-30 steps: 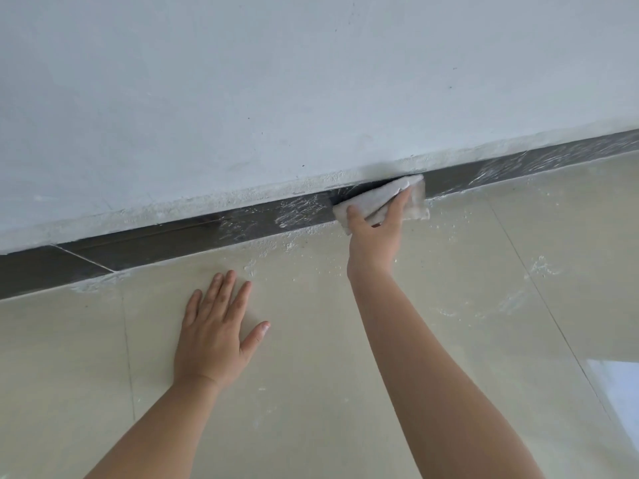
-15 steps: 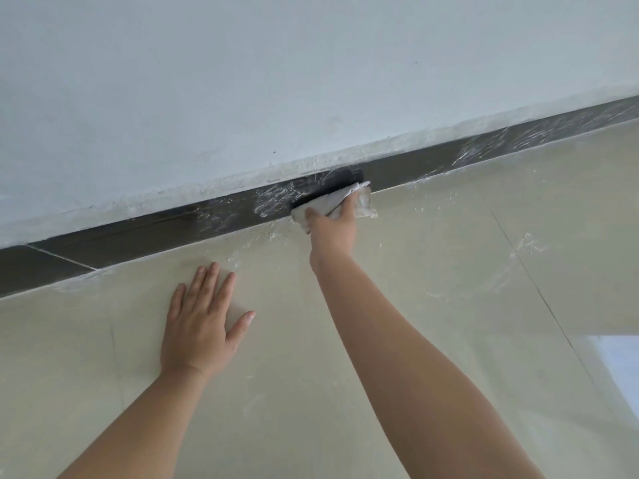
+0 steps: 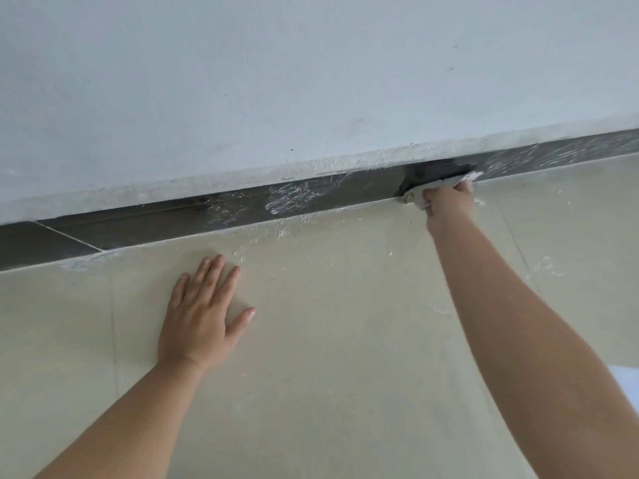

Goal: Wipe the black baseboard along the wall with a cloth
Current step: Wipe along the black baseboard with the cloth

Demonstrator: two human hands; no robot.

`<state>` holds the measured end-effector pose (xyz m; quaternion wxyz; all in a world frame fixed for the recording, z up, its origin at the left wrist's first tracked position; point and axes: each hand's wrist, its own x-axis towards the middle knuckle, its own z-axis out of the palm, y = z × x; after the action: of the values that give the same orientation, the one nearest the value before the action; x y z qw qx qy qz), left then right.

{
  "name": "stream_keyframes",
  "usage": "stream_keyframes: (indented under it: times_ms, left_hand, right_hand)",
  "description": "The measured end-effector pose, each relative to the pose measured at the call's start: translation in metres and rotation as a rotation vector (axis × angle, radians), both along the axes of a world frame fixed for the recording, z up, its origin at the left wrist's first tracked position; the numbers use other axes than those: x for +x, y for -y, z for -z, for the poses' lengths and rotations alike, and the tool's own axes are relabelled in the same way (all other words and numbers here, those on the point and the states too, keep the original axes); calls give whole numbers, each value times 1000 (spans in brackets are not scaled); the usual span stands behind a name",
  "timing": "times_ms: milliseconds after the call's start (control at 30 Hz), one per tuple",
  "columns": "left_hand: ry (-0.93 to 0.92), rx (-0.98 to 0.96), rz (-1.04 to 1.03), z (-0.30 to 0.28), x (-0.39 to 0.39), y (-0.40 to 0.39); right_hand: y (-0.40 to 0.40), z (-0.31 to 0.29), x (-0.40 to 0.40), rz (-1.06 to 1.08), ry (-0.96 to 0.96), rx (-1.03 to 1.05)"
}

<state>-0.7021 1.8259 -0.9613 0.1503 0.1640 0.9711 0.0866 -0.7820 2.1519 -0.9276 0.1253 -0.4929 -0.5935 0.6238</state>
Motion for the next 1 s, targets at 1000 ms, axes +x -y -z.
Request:
stream_keyframes:
  times_ms: [1000]
  left_hand:
    - [-64,16,-373,-2,47,114]
  right_hand:
    - [188,-33,20,-180,21,159]
